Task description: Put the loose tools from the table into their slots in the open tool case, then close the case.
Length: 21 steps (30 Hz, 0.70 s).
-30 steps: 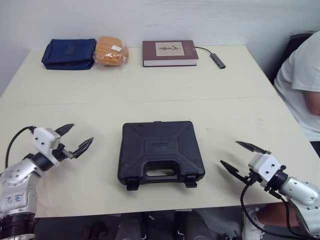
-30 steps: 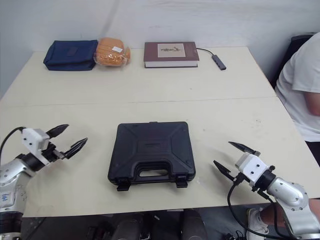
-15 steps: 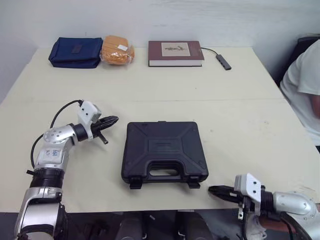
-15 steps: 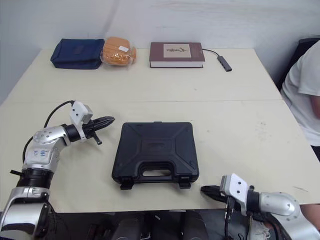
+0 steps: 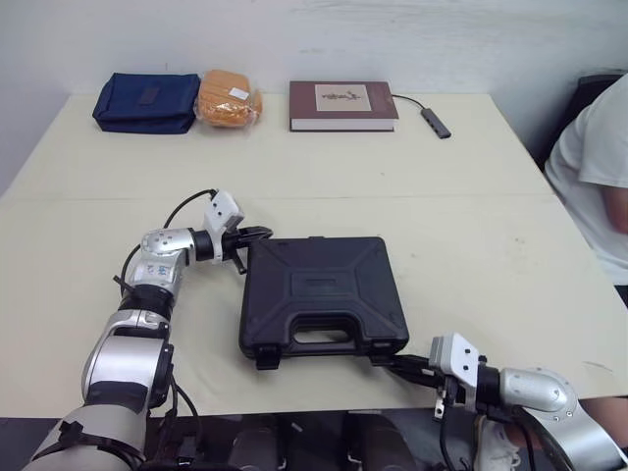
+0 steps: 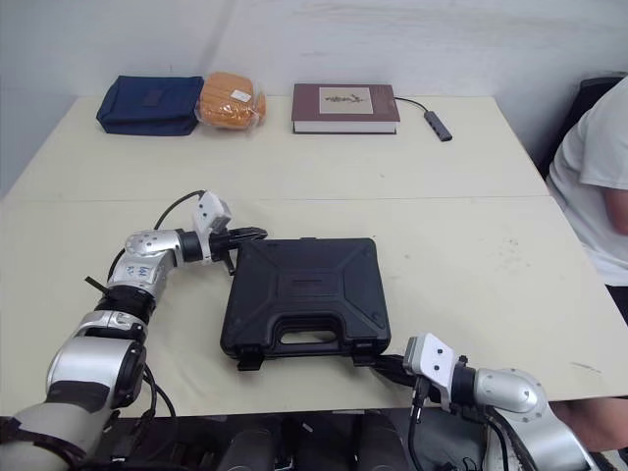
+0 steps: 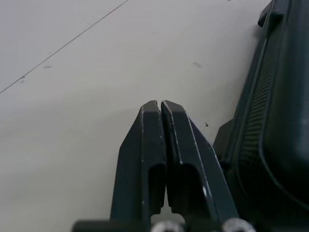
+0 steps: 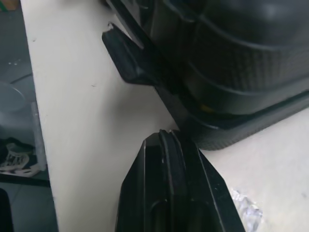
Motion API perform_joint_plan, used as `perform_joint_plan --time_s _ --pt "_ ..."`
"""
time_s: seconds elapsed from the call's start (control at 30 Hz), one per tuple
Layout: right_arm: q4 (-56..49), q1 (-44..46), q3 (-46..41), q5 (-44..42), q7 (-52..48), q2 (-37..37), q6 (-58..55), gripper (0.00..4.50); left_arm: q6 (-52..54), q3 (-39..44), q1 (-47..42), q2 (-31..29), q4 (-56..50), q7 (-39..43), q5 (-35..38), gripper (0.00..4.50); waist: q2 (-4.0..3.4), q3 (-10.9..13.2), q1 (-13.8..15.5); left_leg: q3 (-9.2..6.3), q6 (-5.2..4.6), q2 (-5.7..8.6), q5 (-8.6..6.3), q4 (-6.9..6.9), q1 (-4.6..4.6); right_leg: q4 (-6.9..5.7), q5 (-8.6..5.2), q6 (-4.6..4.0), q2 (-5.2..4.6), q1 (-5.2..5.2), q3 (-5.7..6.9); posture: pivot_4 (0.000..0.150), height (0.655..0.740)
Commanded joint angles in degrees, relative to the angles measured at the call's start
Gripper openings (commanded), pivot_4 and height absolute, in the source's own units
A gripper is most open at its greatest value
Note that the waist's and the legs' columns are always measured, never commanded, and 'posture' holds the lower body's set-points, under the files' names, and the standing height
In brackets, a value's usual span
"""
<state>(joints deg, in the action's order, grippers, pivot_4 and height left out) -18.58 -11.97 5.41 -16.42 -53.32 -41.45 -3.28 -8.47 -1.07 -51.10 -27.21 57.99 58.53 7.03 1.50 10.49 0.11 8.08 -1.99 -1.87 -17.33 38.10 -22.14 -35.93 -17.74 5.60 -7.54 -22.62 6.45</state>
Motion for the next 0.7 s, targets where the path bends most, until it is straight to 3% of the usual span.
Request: perform_joint_plan --time_s 0.03,0.27,0.43,0.7 --pt "2.38 2.10 -0.19 2.24 2.07 1.42 0.17 0.00 -1.84 0.47 -1.32 -0.08 2.10 1.72 -0.72 0.04 0.01 -0.01 -0.19 0.00 0.00 0.00 0.00 0.00 0.01 -0.01 0.00 0.00 0.00 0.01 0.00 0.150 0.7400" --pt "6.83 7.83 -0.17 3.49 2.65 4.95 2.97 0.00 -0.09 2.93 2.85 -2.63 -2.08 8.47 1.96 0.04 0.03 0.01 -0.53 0.02 -0.01 0.01 0.00 0.01 0.00 -0.04 0.00 0.01 -0.01 -0.02 -0.03 0.150 0.7400" --pt "11.76 12.36 0.73 5.56 2.42 6.23 5.42 0.00 4.85 4.43 9.97 -4.39 -13.19 12.17 5.49 0.04 0.02 0.01 -0.50 0.01 -0.03 0.01 -0.01 0.02 -0.02 -0.04 0.00 0.01 -0.06 -0.03 -0.06 0.150 0.7400" --pt "18.94 19.06 1.54 7.61 2.65 8.65 8.88 0.00 13.58 6.21 21.90 -7.38 -32.28 10.91 9.50 0.04 0.01 0.01 -0.65 0.00 -0.04 0.02 -0.02 0.04 -0.01 -0.05 0.01 0.02 -0.13 -0.01 -0.21 0.150 0.7400"
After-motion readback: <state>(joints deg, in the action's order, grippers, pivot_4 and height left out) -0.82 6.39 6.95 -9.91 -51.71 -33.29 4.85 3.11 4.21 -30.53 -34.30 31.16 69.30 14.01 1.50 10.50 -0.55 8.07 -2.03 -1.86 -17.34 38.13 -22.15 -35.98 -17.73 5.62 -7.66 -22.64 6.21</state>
